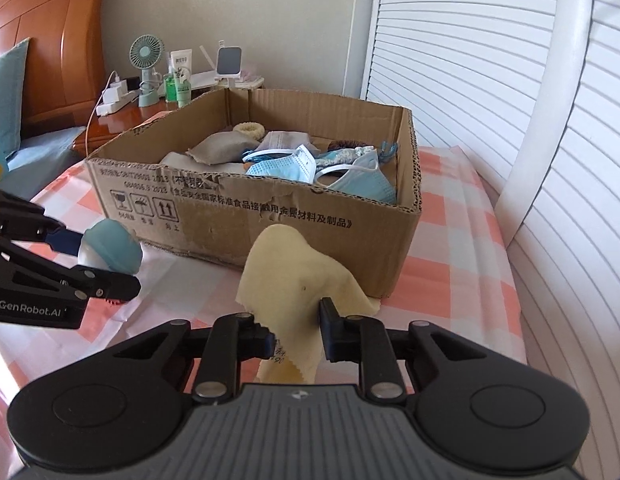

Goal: Organize soft objects
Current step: 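Carry the blue toy with the left tool while the right tool carries the yellow cloth over the box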

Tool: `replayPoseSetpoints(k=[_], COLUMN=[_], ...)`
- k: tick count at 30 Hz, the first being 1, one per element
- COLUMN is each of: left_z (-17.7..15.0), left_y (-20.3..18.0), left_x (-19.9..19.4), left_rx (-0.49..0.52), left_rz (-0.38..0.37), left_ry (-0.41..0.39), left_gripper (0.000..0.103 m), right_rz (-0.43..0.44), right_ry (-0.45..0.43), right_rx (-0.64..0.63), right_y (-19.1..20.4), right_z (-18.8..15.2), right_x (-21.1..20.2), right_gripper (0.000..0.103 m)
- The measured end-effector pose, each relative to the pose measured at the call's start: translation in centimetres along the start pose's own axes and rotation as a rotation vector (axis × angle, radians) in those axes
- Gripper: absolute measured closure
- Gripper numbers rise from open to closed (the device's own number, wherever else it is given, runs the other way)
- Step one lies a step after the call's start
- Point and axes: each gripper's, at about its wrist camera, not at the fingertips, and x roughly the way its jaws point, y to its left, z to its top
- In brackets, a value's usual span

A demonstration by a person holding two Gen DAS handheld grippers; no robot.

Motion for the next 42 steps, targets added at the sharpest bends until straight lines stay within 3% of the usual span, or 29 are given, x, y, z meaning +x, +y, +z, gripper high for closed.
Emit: replayPoseSetpoints(k=[2,4,6,14,15,17,19,23,25,31,42], left_z=[-0.1,-0.2,-0.3,-0.4,-0.4,-0.4,-0.4,-0.3,-0.3,-0.3,0.2], left_y=[0.0,0.1,0.1,0.1,0.1,0.2,0.3,0.3,0.3,0.3,0.6], left_x=[0.0,-0.1,-0.2,-0.2,-0.2,-0.1,0.0,0.1,0.0,-0.3,-3.6], left_rx=[0.007,0.006,0.007,0.005,0.003,0.003,0.002,0.009,0.014,0.034,0.081], left_rz=[0.005,0.0,-0.002,-0.01,-0.009,-0.008,-0.007,-0.011,-0.014,-0.022,-0.077], left_ry=[0.003,0.006,0.005,0.009,0.009,0.013,0.016,0.016,0.015,0.015,0.021], left_gripper=[0.059,0.059,0.059,0.059,0.059,0.059,0.059,0.059,0.059,0.059,0.059], right_rz=[-0.001,0.004,0.008,0.045,0.054,0.066,0.05,0.029,0.015,-0.025,-0.006], right_ry=[0.01,0.029,0.002,-0.023,-0.024,-0.003,0.038,0.046,0.047,0.014,-0.049], right_rx=[-0.013,-0.034,-0.044,0.063,0.085,0.112,0.121,0.111,0.102,0.039,-0.022], right_y=[0.1,0.3,0.5,-1.0,-1.2,-1.4,-1.3,-0.9,-0.8,-0.2,0.0], right_z=[-0.1,-0.4,-0.8,0.6,0.8,1.2,1.3,0.9,0.7,0.7,1.6], right_x=[-0.1,-0.3,-0.9,0.0,0.4,1.4,2.5,2.7,2.4,1.0,-4.1], right_gripper=[0.066,0.022,0.006,0.005,0.007,0.02,0.045,0.066,0.085,0.093,0.093])
